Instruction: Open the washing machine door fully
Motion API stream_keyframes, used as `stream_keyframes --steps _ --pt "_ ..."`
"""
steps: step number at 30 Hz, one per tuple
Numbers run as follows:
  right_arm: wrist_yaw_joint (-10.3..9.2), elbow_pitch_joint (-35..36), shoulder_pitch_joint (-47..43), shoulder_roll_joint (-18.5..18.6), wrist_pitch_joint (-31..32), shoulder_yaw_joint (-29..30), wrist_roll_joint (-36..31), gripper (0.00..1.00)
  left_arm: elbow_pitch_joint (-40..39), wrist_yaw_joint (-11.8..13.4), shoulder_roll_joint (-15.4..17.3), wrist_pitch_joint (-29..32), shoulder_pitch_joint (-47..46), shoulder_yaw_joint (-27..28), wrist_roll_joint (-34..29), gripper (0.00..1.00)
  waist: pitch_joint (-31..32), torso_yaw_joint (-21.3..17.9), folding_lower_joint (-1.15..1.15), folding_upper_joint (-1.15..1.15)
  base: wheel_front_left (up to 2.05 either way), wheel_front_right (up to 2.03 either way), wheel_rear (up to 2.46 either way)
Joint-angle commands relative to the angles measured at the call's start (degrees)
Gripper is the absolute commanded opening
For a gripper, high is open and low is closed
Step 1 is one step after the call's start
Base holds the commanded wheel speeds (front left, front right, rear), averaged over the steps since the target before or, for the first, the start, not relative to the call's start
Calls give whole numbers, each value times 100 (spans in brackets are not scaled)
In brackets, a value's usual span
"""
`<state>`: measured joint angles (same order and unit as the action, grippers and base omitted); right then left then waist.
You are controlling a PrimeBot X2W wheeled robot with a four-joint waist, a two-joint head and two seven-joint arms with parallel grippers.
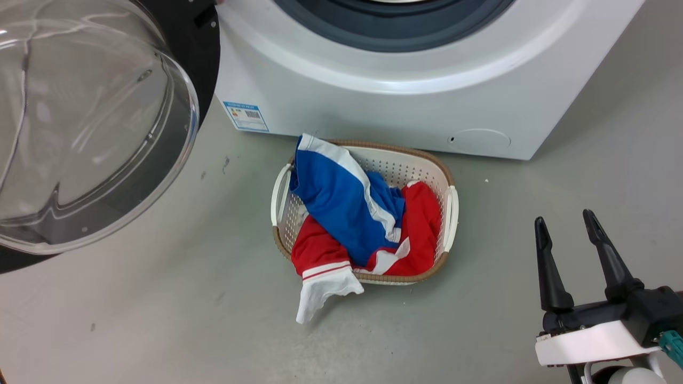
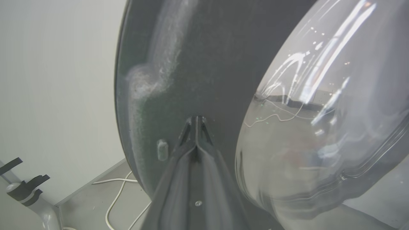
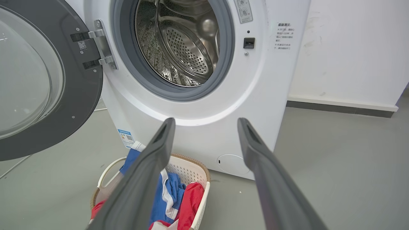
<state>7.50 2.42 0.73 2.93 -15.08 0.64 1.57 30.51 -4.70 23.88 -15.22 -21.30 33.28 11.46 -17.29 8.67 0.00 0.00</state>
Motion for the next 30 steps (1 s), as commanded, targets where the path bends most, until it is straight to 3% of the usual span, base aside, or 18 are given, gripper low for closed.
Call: stream_keyframes --steps 1,7,8,9,10,23,30 --pt "-1 3 -48 -10 -13 7 49 100 -148 -38 -61 13 125 51 -68 0 121 -11 0 0 0 0 0" --pt "-1 -48 -217 -11 -13 39 148 100 -1031 -120 -352 13 494 122 -385 0 523 10 0 0 0 0 0" --pt "-1 -59 -239 -11 -13 41 155 100 -1184 -130 -400 12 554 101 -439 16 587 11 0 0 0 0 0" --pt "-1 -65 -268 -10 -13 49 170 100 -1343 -129 -442 13 605 68 -502 45 654 15 0 0 0 0 0" --pt "-1 -64 -298 -10 -14 53 184 100 -1533 -145 -467 13 642 27 -565 100 707 17 0 0 0 0 0" --pt "-1 -115 -563 -11 -14 36 290 100 -3077 -234 -877 13 932 -905 -964 100 1233 -133 0 0 0 0 0" --pt "-1 4 -620 -10 -14 100 288 100 -3475 -243 -1365 13 1319 -1660 -986 100 1437 -348 0 0 0 0 0"
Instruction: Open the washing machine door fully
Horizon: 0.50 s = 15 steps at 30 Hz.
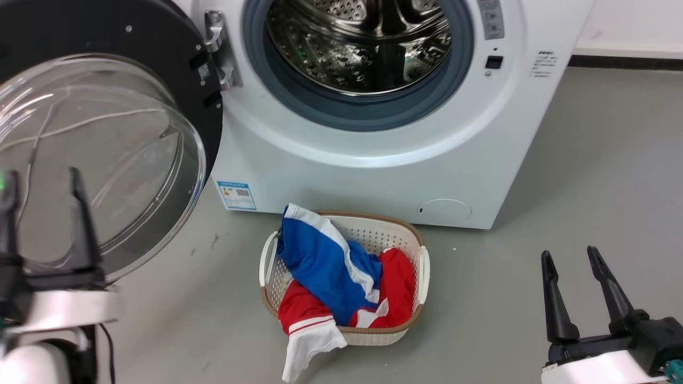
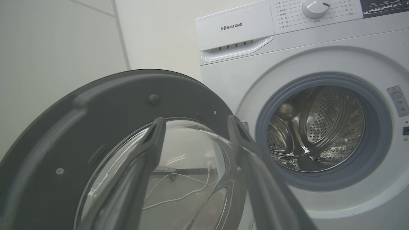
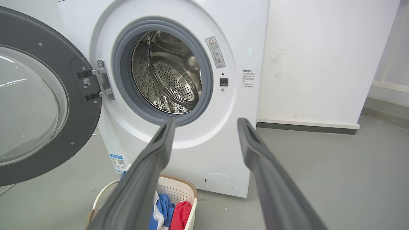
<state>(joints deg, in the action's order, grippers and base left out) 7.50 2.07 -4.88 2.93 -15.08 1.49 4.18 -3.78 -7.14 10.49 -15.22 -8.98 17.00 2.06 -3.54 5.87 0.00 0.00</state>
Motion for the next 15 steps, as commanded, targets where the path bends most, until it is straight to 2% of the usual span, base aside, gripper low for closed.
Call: stream_keyframes --steps 1,7,11,15 --pt "-1 71 -67 -11 -13 13 35 100 -101 16 -112 13 155 -139 -92 100 94 -106 0 0 0 0 0" --pt "-1 233 -179 -11 -13 71 20 100 -215 76 -457 13 530 -660 -241 100 247 -296 0 0 0 0 0" --pt "-1 301 -244 -10 -13 51 11 100 -136 125 -575 13 702 -921 -201 100 283 -400 0 0 0 0 0" --pt "-1 328 -306 -10 -13 12 -10 100 -36 277 -666 13 896 -1094 -129 100 305 -487 0 0 0 0 0"
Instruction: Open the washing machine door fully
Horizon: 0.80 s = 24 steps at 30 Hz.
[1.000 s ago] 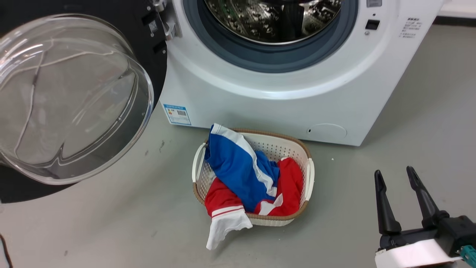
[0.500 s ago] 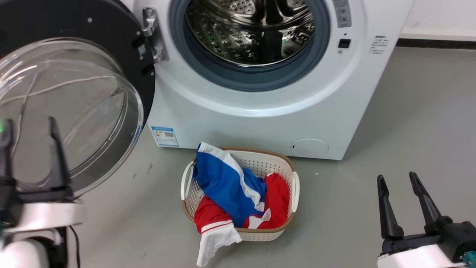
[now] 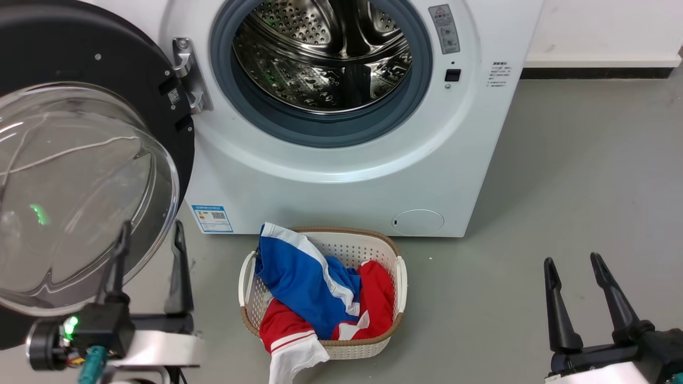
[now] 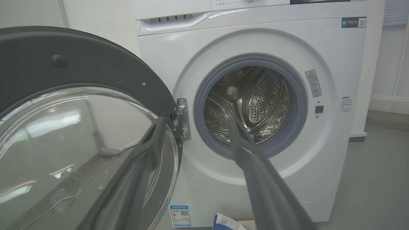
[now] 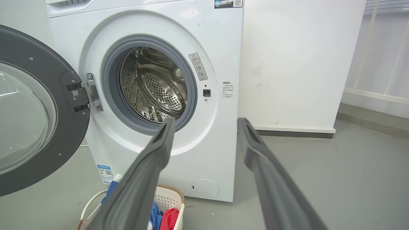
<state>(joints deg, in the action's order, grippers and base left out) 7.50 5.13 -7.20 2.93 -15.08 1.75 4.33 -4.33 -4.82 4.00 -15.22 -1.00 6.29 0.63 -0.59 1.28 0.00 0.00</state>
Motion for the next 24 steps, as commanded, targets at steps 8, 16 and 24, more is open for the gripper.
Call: stream_keyframes --steps 8,16,24 --pt "-1 -7 -171 -10 -13 -7 18 100 295 239 -81 13 379 -382 97 100 3 -58 0 0 0 0 0" --pt "-1 -86 -211 -10 -13 -25 51 100 592 347 -96 13 520 -508 230 100 -24 -19 0 0 0 0 0" --pt "-1 -120 -215 -10 -13 -11 96 100 761 453 -106 13 509 -551 311 100 -81 44 0 0 0 0 0"
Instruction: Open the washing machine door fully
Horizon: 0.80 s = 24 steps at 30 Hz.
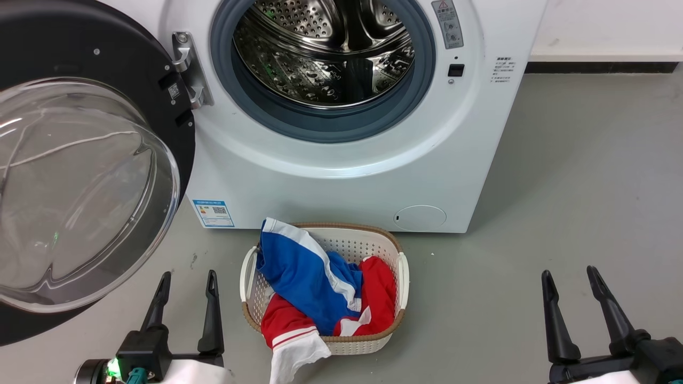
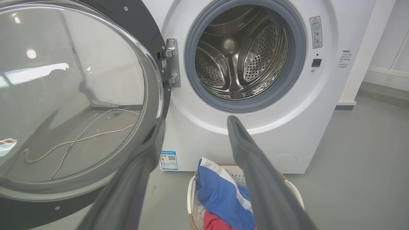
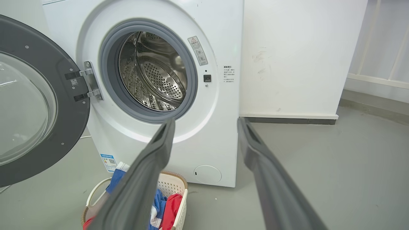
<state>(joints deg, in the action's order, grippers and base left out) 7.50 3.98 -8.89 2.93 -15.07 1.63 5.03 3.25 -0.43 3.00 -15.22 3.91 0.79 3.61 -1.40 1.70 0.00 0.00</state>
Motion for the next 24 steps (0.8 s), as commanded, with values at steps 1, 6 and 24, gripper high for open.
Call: stream_keyframes --steps 1,6,24 --pt "-1 -6 -49 -10 -14 -3 29 100 15 28 -7 13 12 -6 11 100 -3 6 0 0 0 0 0" --pt "-1 -12 -54 -10 -14 -3 48 100 21 57 -10 13 14 -16 46 100 -7 -1 0 0 0 0 0" --pt "0 -286 43 34 119 -42 653 0 320 38 -18 183 -49 65 623 0 -28 -27 0 0 0 0 0"
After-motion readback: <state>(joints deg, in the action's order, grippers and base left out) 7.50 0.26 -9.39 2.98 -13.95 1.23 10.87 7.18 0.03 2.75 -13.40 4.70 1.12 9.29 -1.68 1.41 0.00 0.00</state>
